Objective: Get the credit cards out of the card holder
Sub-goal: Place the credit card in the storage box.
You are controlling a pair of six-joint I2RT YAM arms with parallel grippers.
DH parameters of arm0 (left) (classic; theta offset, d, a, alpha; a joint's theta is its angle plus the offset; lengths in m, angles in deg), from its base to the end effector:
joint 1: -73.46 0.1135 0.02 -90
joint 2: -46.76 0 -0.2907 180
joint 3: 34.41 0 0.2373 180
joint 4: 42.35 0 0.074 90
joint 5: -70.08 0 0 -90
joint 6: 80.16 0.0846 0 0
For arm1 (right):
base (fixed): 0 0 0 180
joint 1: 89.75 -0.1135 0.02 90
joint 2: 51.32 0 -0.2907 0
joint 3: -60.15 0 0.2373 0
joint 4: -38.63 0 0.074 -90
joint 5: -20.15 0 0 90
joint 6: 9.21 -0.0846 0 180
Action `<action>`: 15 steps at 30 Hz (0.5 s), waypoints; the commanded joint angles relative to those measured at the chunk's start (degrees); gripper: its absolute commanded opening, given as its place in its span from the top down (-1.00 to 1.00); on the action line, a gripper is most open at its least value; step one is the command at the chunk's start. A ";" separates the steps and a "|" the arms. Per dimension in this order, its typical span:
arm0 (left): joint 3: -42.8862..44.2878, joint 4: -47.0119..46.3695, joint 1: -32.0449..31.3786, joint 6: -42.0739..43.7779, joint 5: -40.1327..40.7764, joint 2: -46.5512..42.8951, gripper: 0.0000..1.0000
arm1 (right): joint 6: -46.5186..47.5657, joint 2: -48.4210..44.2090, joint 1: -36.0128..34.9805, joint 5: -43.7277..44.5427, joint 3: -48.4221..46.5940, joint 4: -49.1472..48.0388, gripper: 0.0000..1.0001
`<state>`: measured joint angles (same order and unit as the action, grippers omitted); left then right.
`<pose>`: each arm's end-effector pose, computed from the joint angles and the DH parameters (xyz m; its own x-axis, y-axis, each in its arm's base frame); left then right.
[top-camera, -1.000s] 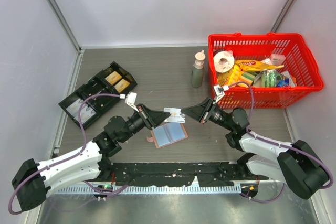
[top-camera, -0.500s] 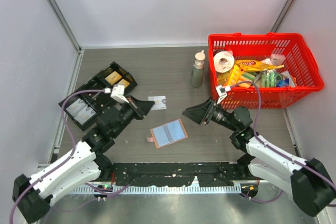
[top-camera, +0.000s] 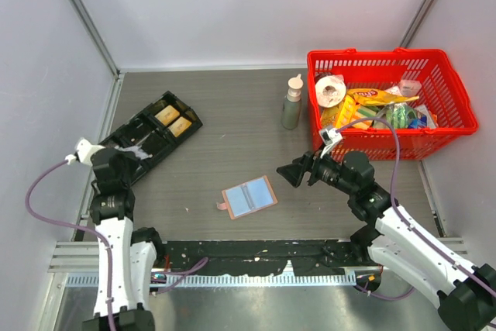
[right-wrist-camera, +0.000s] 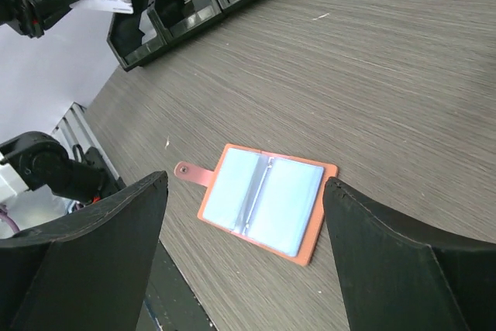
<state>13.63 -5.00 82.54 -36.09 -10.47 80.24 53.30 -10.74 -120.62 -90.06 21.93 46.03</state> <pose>0.1483 0.0378 0.2725 -0.0468 -0.7252 -0.6869 -0.4871 0.6170 -0.6182 0.1459 0.1213 0.2668 -0.4862 0.2140 -0.8472 -0.6192 0.5997 0.5069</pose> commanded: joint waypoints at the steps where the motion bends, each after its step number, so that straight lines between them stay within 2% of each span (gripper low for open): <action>1: 2.21 4.10 10.15 3.74 -0.76 4.22 1.00 | 3.49 -3.04 0.02 1.93 -1.04 1.97 -0.71; 4: 2.65 2.53 13.32 4.80 1.88 6.60 1.00 | 4.28 -4.71 -0.41 2.28 -1.04 3.46 -0.71; 9: 2.74 -1.86 15.00 6.11 3.64 12.74 1.00 | 5.16 -6.38 -1.29 3.07 -0.95 4.61 -0.71; 15: 2.38 -10.56 15.96 7.61 -3.99 23.20 1.00 | 5.69 -7.27 -1.65 2.81 -0.60 4.70 -0.70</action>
<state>13.93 -7.23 97.65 -30.98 -9.83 98.79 57.52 -16.97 -121.89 -87.92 21.93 51.71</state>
